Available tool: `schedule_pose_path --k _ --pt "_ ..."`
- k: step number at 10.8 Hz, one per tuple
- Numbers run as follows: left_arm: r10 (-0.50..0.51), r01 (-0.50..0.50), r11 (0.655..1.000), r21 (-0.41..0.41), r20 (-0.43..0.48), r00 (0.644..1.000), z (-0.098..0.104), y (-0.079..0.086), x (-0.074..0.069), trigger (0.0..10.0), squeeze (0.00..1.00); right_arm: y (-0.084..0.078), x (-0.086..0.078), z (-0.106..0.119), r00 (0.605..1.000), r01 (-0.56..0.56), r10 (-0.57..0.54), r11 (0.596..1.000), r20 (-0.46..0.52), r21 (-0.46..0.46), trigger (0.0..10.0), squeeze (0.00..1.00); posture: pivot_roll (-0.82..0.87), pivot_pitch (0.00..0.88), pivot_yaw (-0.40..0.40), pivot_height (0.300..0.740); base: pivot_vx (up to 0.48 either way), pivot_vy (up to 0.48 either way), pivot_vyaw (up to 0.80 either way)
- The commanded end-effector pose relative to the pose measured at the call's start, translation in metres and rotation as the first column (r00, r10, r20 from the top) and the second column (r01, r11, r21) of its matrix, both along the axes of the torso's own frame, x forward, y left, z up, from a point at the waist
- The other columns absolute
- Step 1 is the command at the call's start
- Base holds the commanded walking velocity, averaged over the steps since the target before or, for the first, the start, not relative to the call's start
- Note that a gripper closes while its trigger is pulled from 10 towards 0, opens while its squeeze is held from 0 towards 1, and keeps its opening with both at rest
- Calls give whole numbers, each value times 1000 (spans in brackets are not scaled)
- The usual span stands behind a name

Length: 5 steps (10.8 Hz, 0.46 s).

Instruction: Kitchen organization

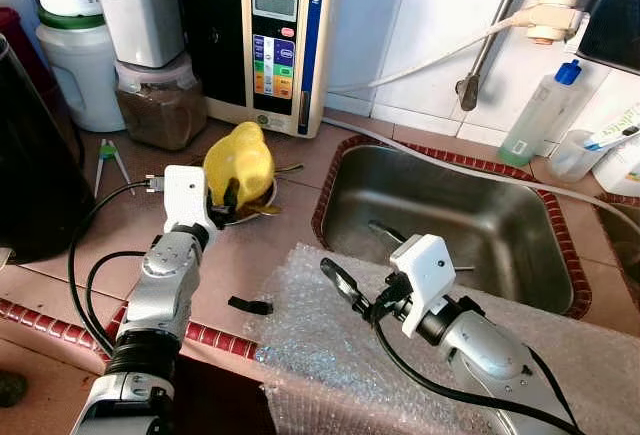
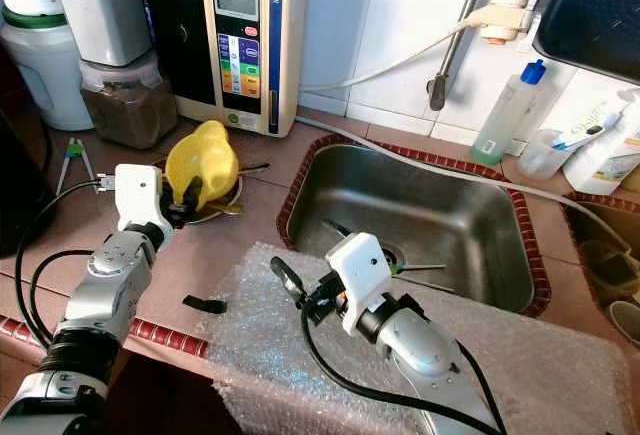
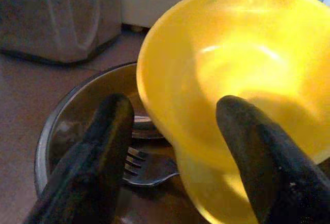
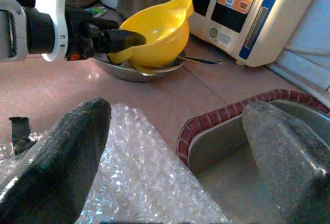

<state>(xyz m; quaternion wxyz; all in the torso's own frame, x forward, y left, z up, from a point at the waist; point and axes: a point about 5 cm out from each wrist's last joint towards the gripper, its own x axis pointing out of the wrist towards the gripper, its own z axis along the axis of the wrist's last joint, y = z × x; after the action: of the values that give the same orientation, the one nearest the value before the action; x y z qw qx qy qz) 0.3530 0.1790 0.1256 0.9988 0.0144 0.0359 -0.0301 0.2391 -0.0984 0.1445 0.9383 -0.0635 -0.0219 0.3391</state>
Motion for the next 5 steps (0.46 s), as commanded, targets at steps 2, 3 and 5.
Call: schedule_pose_path --k 2,3,5 --pt "-24 24 1000 -6 5 1000 5 -5 4 0 0 -4 4 1 1000 22 -22 1000 14 -6 10000 0 132 0 -72 740 0 0 0" --pt "-24 24 1000 -16 9 1000 5 -5 4 0 0 -4 3 1 1000 21 -21 1000 11 -3 10000 0 132 0 -72 740 0 0 0" --pt "-30 30 999 -13 15 999 6 -5 4 0 0 -2 2 0 1000 -2 2 1000 -5 3 10000 0 134 0 -73 740 0 0 0"
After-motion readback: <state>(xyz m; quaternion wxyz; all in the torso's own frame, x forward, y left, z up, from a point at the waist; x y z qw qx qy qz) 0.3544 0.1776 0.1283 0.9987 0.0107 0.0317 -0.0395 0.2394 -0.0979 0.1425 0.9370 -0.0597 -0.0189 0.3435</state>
